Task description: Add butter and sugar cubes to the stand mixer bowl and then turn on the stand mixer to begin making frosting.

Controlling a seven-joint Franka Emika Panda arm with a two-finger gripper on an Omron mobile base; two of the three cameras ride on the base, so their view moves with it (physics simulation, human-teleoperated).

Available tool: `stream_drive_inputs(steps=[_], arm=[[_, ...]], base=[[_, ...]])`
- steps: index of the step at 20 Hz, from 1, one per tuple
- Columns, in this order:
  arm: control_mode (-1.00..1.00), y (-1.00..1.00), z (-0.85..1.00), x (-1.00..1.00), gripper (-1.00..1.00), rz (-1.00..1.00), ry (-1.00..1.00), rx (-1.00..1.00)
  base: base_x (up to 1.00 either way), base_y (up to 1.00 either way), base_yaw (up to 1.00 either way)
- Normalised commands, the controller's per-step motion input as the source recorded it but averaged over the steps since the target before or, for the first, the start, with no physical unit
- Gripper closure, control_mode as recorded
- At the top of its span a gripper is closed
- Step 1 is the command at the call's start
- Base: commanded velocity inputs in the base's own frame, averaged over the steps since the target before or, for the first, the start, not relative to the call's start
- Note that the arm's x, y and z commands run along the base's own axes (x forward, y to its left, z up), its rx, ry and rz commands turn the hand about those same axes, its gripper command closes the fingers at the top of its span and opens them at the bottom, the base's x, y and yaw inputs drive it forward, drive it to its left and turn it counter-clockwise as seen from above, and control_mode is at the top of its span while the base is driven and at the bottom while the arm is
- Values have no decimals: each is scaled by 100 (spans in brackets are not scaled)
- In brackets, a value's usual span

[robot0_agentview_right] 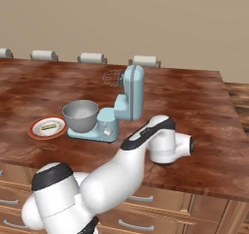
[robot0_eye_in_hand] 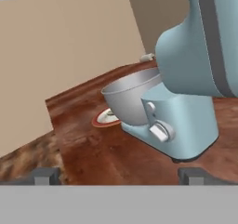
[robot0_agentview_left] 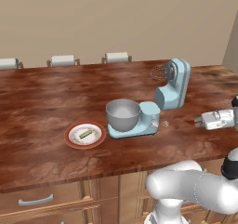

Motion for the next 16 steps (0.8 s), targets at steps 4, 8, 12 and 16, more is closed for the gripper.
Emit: stream_drive_inputs(steps=[4,8,12,16], arm=[[-100,5,-12,10,-100,0,-18,6],[-100,19,0,10,-100,0,-22,0],[-100,21,-2,21,-100,-1,-11,-10],[-100,14,-12,27,-100,-5,-1,-16]], base=[[0,0,0],[0,0,0],[0,0,0],[0,0,0]])
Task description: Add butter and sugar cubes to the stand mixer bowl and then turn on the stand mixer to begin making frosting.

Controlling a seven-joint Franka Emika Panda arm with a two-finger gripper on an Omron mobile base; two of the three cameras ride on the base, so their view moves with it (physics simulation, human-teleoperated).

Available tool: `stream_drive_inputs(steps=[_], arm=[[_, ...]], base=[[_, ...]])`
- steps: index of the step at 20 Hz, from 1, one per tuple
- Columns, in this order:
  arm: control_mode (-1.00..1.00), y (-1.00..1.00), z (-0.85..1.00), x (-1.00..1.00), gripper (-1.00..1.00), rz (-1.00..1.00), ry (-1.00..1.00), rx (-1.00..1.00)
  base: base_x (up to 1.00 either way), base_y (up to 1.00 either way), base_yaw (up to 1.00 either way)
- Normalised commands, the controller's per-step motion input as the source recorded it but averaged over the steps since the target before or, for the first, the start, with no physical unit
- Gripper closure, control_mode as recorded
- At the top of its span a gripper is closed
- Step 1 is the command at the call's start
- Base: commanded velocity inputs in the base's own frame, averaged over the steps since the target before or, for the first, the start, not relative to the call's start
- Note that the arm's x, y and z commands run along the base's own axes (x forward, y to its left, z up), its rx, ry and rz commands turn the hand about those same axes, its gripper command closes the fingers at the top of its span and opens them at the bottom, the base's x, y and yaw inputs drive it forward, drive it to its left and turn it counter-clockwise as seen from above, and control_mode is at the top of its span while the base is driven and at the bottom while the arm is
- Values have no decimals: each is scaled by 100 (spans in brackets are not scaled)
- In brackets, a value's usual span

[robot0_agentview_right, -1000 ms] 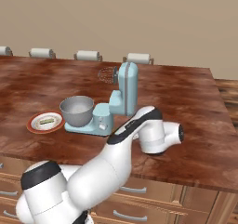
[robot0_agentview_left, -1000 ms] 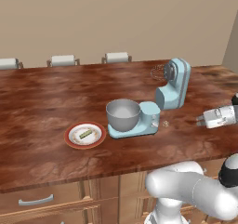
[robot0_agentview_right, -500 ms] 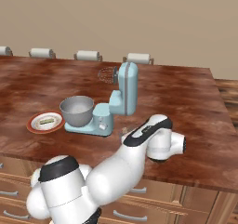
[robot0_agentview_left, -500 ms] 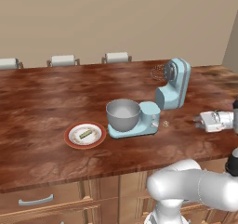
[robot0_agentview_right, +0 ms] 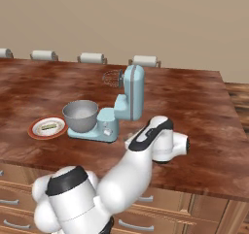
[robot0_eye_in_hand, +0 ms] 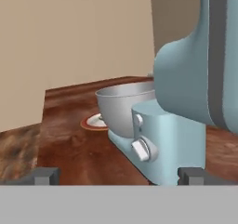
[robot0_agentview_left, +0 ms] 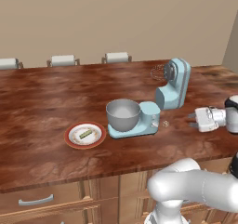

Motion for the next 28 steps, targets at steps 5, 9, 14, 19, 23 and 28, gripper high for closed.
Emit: stream_drive_inputs(steps=[5,9,14,19,23,28], arm=[[-100,1,-25,36,-100,-5,2,-12],[-100,0,-32,39,-100,-2,1,-1],[-100,0,-25,34,-100,0,0,0],[-100,0,-19,18,-100,0,0,0],[-100,0,-18,11,-100,0,0,0],[-100,0,-16,17,-100,0,0,0]], base=[[0,0,0],[0,0,0],[0,0,0],[0,0,0],[0,0,0],[0,0,0]])
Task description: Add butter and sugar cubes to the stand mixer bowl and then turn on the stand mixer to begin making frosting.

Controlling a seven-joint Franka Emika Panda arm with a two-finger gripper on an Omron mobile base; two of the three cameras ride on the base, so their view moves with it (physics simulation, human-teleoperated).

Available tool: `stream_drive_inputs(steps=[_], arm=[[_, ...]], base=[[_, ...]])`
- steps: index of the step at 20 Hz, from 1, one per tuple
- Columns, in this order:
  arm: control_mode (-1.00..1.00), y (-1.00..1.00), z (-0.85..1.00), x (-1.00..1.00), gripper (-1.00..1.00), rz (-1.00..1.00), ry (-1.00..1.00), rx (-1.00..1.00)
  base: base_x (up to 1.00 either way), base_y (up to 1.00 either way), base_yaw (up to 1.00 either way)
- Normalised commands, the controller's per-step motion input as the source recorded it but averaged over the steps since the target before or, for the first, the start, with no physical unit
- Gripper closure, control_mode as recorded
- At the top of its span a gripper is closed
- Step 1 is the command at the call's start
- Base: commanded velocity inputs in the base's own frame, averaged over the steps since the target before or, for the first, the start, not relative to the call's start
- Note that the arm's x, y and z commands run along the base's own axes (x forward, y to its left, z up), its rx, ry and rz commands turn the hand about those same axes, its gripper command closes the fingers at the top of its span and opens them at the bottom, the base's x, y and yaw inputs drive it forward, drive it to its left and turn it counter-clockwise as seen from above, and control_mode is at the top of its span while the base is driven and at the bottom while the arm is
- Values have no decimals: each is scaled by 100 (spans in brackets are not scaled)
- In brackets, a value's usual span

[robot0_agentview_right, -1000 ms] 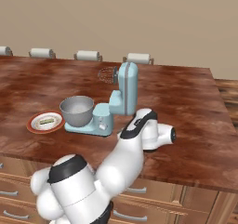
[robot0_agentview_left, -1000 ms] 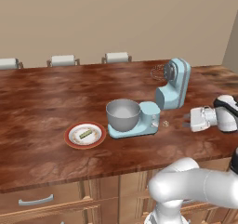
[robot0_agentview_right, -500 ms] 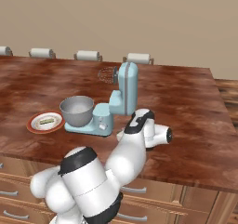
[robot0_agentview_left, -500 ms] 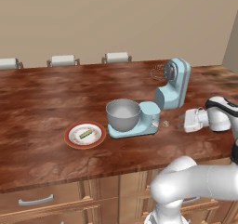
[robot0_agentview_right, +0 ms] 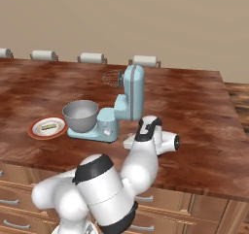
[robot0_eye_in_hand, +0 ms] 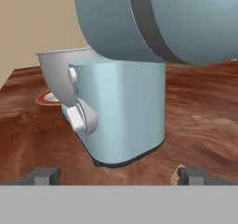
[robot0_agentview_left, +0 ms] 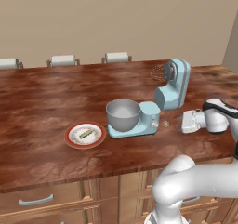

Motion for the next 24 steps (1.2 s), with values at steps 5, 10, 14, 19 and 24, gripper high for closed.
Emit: stream_drive_inputs(steps=[5,10,14,19,24], arm=[[-100,0,-14,19,-100,0,0,0],[-100,2,-17,24,-100,0,0,0],[-100,3,-17,22,-100,0,0,0],[-100,1,-17,21,-100,0,0,0],[-100,1,-17,20,-100,0,0,0]], base=[[0,0,0],[0,0,0],[0,0,0],[0,0,0],[0,0,0]])
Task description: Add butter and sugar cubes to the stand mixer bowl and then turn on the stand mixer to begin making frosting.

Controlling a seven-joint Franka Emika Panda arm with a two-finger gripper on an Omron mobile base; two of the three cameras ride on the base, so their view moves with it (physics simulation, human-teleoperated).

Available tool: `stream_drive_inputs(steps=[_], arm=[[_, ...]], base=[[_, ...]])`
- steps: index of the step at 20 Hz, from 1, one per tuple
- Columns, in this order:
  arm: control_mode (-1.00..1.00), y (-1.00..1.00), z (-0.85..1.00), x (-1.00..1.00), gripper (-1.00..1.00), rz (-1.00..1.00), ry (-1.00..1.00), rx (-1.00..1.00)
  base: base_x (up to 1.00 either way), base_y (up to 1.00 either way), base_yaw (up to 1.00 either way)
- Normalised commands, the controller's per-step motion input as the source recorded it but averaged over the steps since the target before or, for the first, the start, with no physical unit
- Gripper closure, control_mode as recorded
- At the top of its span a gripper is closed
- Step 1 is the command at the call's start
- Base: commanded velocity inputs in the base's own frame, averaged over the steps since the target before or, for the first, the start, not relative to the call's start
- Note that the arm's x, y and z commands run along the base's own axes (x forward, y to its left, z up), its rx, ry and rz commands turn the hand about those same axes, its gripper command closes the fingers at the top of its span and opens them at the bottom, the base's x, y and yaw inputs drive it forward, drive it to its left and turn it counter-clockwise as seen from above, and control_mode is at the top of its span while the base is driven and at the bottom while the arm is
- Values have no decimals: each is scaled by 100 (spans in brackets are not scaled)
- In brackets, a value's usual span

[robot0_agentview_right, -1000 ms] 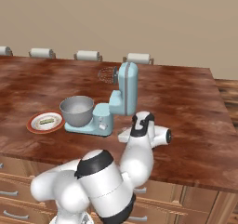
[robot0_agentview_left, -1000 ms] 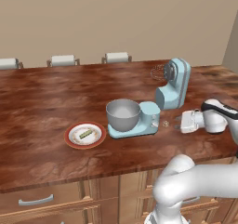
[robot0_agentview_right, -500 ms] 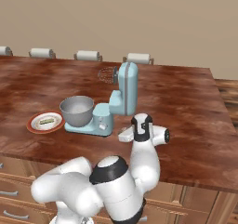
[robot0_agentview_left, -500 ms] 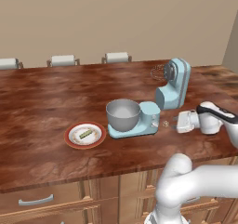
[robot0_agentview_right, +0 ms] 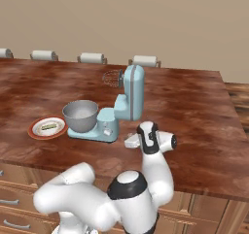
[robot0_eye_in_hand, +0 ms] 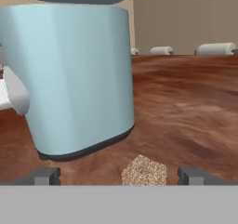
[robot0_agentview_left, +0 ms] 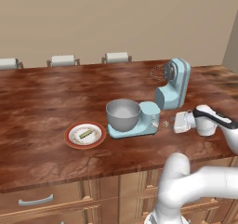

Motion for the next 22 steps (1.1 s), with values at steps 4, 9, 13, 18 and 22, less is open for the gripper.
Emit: stream_drive_inputs(steps=[4,9,13,18,22], arm=[[-100,2,-20,23,-100,0,0,0],[-100,1,-20,27,-100,0,0,0],[-100,0,-19,39,-100,0,0,0],[-100,0,-21,19,-100,0,0,0],[-100,4,-34,-1,100,0,0,0]], base=[[0,0,0],[0,0,0],[0,0,0],[0,0,0],[0,0,0]])
